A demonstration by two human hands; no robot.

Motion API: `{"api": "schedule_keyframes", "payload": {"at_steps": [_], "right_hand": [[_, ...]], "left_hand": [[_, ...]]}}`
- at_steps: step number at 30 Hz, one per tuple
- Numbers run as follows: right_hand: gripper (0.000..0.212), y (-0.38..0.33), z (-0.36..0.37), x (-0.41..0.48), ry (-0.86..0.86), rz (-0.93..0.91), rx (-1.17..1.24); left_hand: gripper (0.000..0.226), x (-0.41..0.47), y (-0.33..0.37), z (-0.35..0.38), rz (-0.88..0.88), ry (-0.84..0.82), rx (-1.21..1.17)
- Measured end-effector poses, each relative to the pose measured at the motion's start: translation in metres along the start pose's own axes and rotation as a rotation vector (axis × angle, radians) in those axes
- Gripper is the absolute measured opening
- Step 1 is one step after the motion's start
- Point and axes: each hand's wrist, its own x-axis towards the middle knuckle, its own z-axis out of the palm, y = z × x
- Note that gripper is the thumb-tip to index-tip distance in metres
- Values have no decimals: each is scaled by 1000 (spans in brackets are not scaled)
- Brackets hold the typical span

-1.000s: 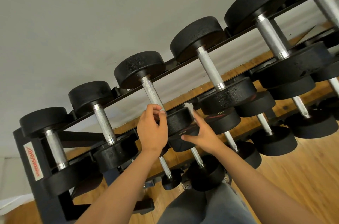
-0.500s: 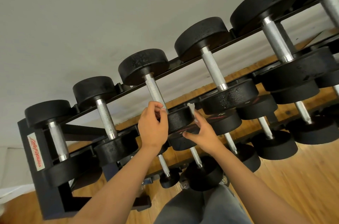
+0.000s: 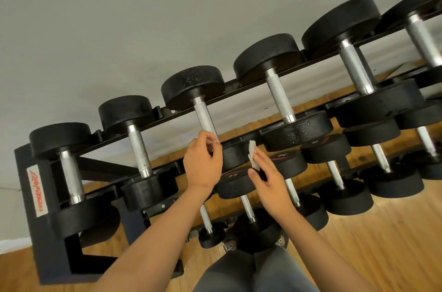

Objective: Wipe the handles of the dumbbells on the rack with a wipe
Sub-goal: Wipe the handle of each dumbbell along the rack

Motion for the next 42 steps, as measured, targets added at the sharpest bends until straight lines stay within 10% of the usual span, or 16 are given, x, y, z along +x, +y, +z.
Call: {"api": "schedule_keyframes", "payload": {"at_steps": [25, 42], "right_hand": [[31, -43, 12, 6, 196, -342, -419], [7, -99, 33, 118, -451, 86, -546]], "left_hand": [[7, 3, 3, -7, -182, 90, -305], [8, 5, -17, 3, -421, 231, -384]]}}
